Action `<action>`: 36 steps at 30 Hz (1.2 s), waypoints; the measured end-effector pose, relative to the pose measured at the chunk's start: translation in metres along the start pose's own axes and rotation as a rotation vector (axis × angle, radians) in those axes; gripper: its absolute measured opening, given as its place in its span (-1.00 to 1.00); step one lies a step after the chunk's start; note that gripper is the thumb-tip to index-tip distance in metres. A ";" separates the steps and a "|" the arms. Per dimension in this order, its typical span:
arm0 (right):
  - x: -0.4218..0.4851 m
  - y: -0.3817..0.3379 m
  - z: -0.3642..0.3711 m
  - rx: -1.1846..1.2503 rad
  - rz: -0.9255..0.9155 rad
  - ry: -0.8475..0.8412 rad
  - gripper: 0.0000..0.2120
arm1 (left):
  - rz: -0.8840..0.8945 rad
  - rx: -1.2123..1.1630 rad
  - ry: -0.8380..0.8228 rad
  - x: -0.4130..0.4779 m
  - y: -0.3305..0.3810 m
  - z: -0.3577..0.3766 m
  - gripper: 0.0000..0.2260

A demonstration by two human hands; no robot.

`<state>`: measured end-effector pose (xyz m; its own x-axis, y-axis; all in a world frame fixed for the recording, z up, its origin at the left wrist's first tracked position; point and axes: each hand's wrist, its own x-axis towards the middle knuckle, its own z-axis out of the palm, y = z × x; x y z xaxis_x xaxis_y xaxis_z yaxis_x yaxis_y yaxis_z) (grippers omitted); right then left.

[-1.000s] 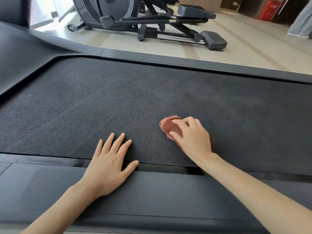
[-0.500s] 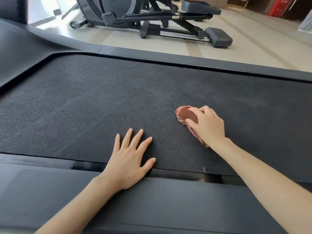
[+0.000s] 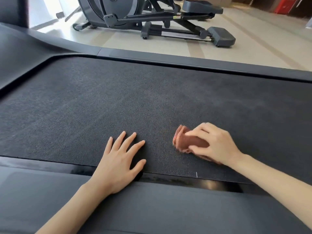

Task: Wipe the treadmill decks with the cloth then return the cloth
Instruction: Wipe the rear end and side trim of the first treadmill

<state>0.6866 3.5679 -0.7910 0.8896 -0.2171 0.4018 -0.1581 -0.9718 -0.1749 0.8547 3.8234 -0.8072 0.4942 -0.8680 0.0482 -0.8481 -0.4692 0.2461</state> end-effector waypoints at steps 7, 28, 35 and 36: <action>0.038 -0.020 0.029 -0.226 0.416 0.078 -0.66 | -0.001 0.015 -0.013 0.000 0.000 0.001 -0.34; 0.008 -0.049 0.017 -0.205 0.196 0.123 -0.66 | 0.034 0.000 0.011 -0.002 0.000 -0.001 -0.37; -0.032 -0.079 0.001 -0.059 0.087 -0.008 -0.61 | 0.021 -0.039 0.011 -0.002 0.001 -0.010 -0.43; -0.032 -0.080 -0.002 -0.027 0.091 -0.034 -0.61 | 0.017 -0.047 0.011 -0.002 0.002 -0.012 -0.43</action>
<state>0.6696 3.6520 -0.7880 0.8850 -0.3014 0.3548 -0.2497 -0.9506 -0.1847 0.8542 3.8265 -0.7955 0.4821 -0.8738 0.0630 -0.8465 -0.4461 0.2907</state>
